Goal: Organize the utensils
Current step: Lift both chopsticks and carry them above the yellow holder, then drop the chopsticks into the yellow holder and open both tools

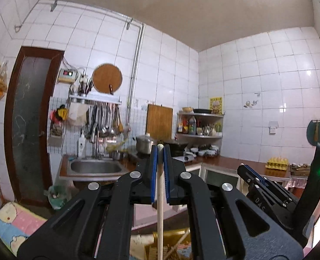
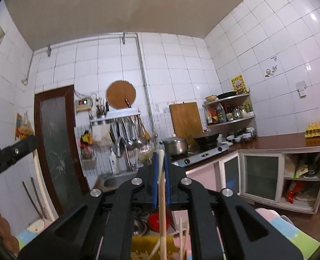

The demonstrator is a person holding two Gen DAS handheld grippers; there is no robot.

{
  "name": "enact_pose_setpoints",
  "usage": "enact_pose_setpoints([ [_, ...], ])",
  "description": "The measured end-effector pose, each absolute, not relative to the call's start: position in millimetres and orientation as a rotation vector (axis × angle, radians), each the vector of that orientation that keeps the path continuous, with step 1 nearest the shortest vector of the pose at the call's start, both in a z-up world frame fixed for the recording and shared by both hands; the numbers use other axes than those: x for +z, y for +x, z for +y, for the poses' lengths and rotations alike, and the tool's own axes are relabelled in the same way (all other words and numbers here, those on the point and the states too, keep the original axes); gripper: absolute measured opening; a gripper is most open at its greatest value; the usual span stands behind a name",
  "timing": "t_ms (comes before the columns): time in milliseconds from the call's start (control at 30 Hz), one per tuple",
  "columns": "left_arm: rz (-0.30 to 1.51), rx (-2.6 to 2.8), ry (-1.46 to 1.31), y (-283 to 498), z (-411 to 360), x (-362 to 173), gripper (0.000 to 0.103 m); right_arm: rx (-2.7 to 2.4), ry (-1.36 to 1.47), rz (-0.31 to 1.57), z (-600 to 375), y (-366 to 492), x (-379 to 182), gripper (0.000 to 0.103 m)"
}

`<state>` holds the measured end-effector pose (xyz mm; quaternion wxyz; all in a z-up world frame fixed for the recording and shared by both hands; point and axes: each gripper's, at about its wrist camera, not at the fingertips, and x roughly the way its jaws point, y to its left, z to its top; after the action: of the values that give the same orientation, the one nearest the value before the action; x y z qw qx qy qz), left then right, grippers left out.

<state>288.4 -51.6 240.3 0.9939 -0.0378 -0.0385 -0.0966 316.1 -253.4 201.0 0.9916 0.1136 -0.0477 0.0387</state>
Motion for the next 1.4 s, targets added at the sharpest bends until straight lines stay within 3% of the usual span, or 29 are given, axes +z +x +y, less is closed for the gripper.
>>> enact_pose_setpoints([
  [400, 0.009, -0.184, -0.077, 361.4, -70.4, 181.1, 0.005, 0.074, 0.226, -0.119, -250.2, 374.8, 183.2, 0.006],
  [767, 0.212, -0.169, -0.102, 390.3, -52.2, 115.0, 0.008, 0.082, 0.162, 0.033, -250.8, 388.2, 112.2, 0.007],
  [800, 0.242, -0.173, -0.104, 390.7, -49.0, 115.8, 0.019, 0.082, 0.152, 0.055, -252.2, 386.7, 110.4, 0.008],
  [833, 0.261, -0.175, -0.106, 390.0, -47.1, 117.7, 0.041, 0.079, 0.146, 0.073, -254.1, 385.0, 110.0, 0.025],
  [867, 0.27, -0.176, -0.108, 388.8, -44.8, 120.2, 0.053, 0.073, 0.14, 0.093, -256.2, 382.4, 110.1, 0.061],
  [900, 0.264, -0.181, -0.114, 383.4, -39.3, 126.2, 0.07, 0.059, 0.141, 0.113, -259.9, 378.1, 111.1, 0.072],
  [933, 0.254, -0.183, -0.116, 378.8, -35.6, 130.8, 0.08, 0.044, 0.143, 0.111, -263.7, 370.5, 112.4, 0.073],
  [1133, 0.287, -0.169, -0.1, 347.1, -9.4, 154.5, 0.096, -0.036, 0.101, 0.185, -275.6, 338.3, 120.0, 0.074],
  [1400, 0.388, -0.128, -0.108, 314.5, 18.4, 139.6, 0.098, -0.107, 0.126, 0.355, -282.8, 302.5, 101.1, 0.075],
])
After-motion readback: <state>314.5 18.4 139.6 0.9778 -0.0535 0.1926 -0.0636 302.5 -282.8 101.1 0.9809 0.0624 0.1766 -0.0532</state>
